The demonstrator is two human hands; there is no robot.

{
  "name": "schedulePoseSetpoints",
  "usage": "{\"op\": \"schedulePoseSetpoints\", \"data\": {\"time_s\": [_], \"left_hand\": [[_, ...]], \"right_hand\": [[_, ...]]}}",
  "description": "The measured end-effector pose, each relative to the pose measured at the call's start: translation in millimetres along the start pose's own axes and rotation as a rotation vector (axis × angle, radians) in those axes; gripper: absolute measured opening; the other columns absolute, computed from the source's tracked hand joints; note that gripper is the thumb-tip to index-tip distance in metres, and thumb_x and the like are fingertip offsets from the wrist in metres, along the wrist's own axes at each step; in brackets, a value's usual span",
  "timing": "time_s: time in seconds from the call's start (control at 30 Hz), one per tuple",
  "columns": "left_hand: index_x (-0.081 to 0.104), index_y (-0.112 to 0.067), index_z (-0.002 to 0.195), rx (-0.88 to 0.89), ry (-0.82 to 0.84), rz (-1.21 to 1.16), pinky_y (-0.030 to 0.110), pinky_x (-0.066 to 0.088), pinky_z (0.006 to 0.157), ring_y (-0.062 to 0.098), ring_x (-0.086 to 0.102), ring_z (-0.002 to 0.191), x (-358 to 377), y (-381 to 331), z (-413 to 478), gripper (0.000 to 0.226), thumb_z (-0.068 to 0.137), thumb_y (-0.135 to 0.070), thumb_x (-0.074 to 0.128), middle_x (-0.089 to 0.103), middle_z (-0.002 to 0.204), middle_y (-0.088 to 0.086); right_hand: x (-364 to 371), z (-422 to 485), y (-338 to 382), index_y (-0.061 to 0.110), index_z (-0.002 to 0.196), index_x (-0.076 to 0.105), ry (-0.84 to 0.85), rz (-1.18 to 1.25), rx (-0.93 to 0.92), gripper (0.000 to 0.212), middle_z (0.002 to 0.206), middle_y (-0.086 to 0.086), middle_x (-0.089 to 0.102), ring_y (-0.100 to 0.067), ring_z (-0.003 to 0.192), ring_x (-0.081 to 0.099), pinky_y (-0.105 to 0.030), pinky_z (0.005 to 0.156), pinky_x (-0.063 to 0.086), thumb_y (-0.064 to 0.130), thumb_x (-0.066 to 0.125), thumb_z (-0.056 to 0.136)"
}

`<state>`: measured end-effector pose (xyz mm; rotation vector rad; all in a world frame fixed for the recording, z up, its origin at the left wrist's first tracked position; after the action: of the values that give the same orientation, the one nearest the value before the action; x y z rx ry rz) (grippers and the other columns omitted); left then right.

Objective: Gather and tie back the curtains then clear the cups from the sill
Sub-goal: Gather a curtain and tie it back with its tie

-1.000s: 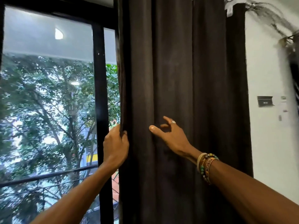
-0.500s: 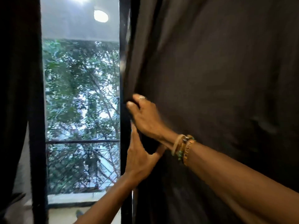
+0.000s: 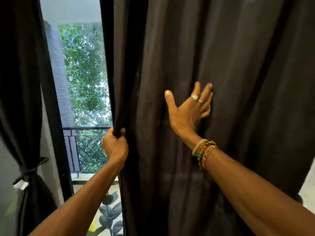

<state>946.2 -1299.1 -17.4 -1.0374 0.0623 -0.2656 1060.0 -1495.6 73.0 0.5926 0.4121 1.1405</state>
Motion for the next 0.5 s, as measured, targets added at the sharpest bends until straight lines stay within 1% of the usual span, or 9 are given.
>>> {"op": "schedulePoseSetpoints", "data": {"time_s": [0.07, 0.13, 0.2, 0.27, 0.3, 0.33, 0.37, 0.47, 0.5], "left_hand": [[0.062, -0.020, 0.095, 0.028, 0.018, -0.022, 0.038, 0.052, 0.071, 0.028, 0.064, 0.078, -2.6, -5.9, -4.1, 0.005, 0.093, -0.023, 0.066, 0.063, 0.075, -0.002], [0.060, -0.023, 0.102, 0.076, 0.012, -0.052, 0.032, 0.052, 0.075, 0.017, 0.066, 0.081, -6.2, -13.3, -8.8, 0.023, 0.087, -0.033, 0.074, 0.066, 0.082, -0.009], [0.060, -0.024, 0.106, 0.121, 0.012, -0.063, 0.032, 0.051, 0.075, 0.017, 0.067, 0.083, -8.1, -17.1, -11.7, 0.030, 0.084, -0.037, 0.075, 0.069, 0.089, -0.004], [0.060, -0.023, 0.094, 0.209, 0.045, 0.019, 0.039, 0.052, 0.072, 0.027, 0.065, 0.081, -7.3, -19.9, -12.9, 0.015, 0.088, -0.031, 0.071, 0.068, 0.086, 0.003], [0.059, -0.023, 0.090, 0.262, 0.058, 0.069, 0.042, 0.052, 0.072, 0.031, 0.064, 0.081, -7.3, -21.2, -13.2, 0.011, 0.090, -0.028, 0.069, 0.067, 0.085, 0.006], [0.059, -0.023, 0.089, 0.291, 0.065, 0.109, 0.045, 0.052, 0.073, 0.032, 0.063, 0.081, -7.7, -23.1, -13.0, 0.010, 0.090, -0.028, 0.068, 0.066, 0.086, 0.008], [0.060, -0.022, 0.092, 0.299, 0.066, 0.123, 0.047, 0.052, 0.074, 0.031, 0.062, 0.083, -8.9, -25.8, -13.3, 0.012, 0.090, -0.030, 0.068, 0.066, 0.089, 0.008], [0.057, -0.023, 0.104, 0.281, 0.044, 0.045, 0.042, 0.053, 0.078, 0.023, 0.064, 0.087, -16.0, -32.3, -14.6, 0.031, 0.085, -0.043, 0.071, 0.067, 0.098, 0.002], [0.055, -0.023, 0.111, 0.287, 0.048, 0.024, 0.040, 0.053, 0.080, 0.021, 0.065, 0.090, -18.3, -34.4, -15.1, 0.038, 0.085, -0.044, 0.072, 0.068, 0.103, 0.001]], "right_hand": [[-8.4, 3.5, -16.4, 0.014, 0.157, 0.017, 0.107, 0.044, 0.132, 0.119, 0.165, -0.010, 0.011, -0.031, 0.151, 0.012, -0.057, 0.118, 0.015, 0.084, 0.057, 0.069], [-10.5, 5.4, -23.2, 0.016, 0.156, 0.018, 0.239, 0.124, 0.215, 0.122, 0.160, -0.006, 0.030, -0.027, 0.146, 0.028, -0.051, 0.118, 0.023, 0.084, 0.062, 0.065], [-11.7, 6.7, -27.2, 0.016, 0.148, 0.039, 0.297, 0.136, 0.212, 0.090, 0.144, -0.005, 0.052, -0.024, 0.130, 0.050, -0.044, 0.110, 0.039, 0.063, 0.069, 0.078], [-13.8, 9.1, -29.4, 0.016, 0.130, 0.060, 0.269, 0.119, 0.127, 0.043, 0.122, -0.005, 0.067, -0.023, 0.110, 0.064, -0.042, 0.098, 0.050, 0.033, 0.066, 0.091], [-15.2, 9.4, -30.0, 0.016, 0.123, 0.066, 0.231, 0.115, 0.092, 0.031, 0.116, -0.005, 0.070, -0.024, 0.105, 0.066, -0.043, 0.095, 0.051, 0.023, 0.062, 0.093], [-16.1, 10.1, -32.1, 0.016, 0.122, 0.066, 0.183, 0.100, 0.063, 0.030, 0.117, -0.006, 0.068, -0.026, 0.108, 0.064, -0.044, 0.097, 0.049, 0.021, 0.060, 0.093], [-18.3, 10.3, -33.8, 0.015, 0.128, 0.062, 0.129, 0.081, 0.059, 0.037, 0.126, -0.007, 0.062, -0.027, 0.117, 0.058, -0.046, 0.102, 0.045, 0.028, 0.062, 0.093], [-19.9, 10.3, -37.4, 0.013, 0.151, 0.032, 0.088, 0.092, 0.220, 0.099, 0.152, -0.008, 0.037, -0.027, 0.138, 0.035, -0.048, 0.113, 0.030, 0.065, 0.070, 0.077], [-15.9, 12.2, -36.4, 0.011, 0.151, 0.032, 0.129, 0.096, 0.239, 0.101, 0.151, -0.010, 0.041, -0.028, 0.139, 0.037, -0.046, 0.115, 0.032, 0.064, 0.072, 0.075]]}}
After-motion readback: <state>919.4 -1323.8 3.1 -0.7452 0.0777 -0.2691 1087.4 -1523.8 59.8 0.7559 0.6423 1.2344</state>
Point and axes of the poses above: each hand's wrist, its own z-axis towards the middle knuckle, its own x-axis out of the palm, y = z × x, the point moved 4 cm from there along z, towards the middle knuckle
